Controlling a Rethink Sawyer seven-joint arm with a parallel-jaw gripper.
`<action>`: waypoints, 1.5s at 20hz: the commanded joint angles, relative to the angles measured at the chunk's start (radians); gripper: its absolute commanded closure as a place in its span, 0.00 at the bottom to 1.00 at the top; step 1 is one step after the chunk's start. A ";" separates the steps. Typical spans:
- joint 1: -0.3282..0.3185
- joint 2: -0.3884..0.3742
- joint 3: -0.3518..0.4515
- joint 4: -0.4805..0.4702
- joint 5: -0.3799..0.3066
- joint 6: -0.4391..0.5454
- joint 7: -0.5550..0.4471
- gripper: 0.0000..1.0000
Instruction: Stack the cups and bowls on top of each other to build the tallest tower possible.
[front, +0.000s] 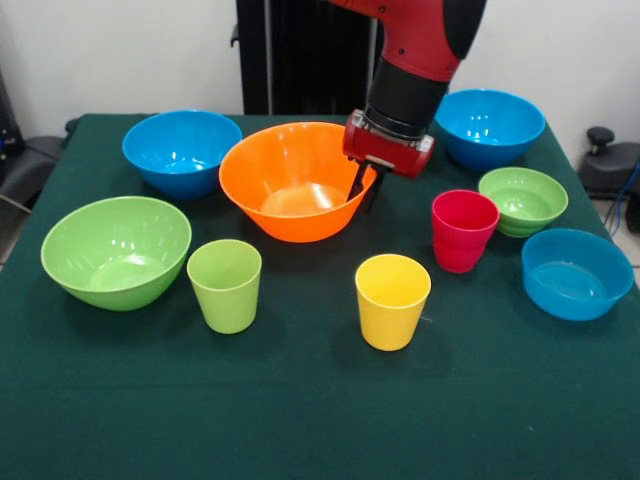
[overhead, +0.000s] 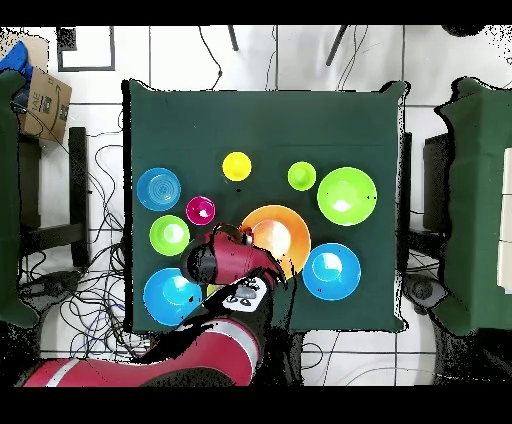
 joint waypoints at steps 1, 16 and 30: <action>0.028 -0.018 0.109 -0.052 0.048 0.137 0.149 1.00; 0.083 -0.055 0.057 -0.110 0.085 0.329 0.168 1.00; 0.202 -0.022 -0.105 -0.236 0.096 0.522 0.221 1.00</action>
